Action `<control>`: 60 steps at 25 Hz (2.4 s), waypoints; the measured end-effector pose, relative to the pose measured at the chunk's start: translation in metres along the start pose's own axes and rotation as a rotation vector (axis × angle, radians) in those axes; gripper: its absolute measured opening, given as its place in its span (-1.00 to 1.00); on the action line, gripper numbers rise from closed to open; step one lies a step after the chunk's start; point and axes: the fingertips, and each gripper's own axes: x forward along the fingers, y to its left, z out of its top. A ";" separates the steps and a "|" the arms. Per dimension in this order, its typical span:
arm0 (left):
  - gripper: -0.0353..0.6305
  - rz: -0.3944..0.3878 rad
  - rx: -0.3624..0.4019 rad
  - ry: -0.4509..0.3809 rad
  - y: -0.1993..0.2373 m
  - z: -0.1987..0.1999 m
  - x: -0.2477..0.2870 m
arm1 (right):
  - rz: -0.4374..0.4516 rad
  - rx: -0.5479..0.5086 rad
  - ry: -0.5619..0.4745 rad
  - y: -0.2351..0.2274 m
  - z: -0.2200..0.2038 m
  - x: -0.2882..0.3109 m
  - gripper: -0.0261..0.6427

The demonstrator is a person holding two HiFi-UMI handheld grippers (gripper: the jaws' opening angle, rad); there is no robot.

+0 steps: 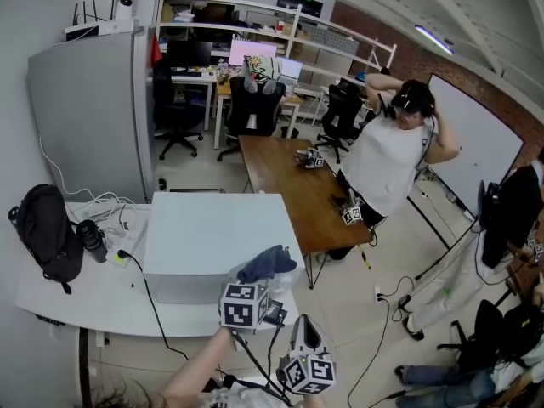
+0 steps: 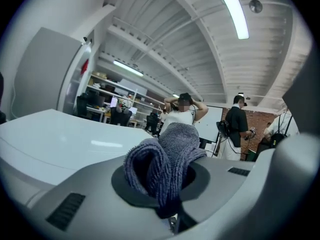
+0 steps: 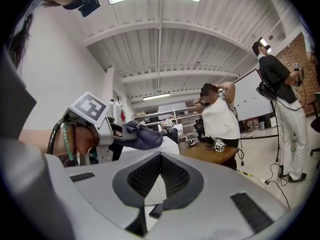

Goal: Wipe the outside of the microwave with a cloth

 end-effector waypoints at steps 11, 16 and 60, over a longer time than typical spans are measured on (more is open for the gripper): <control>-0.74 0.477 -0.041 -0.116 0.162 0.007 -0.144 | 0.230 0.007 0.027 0.064 -0.010 0.041 -0.86; -0.74 0.709 -0.073 -0.145 0.226 0.000 -0.216 | 0.297 0.022 0.033 0.087 -0.015 0.047 -0.86; -0.74 0.618 -0.027 -0.011 0.268 0.054 -0.136 | 0.409 0.022 0.045 0.104 -0.009 0.081 -0.86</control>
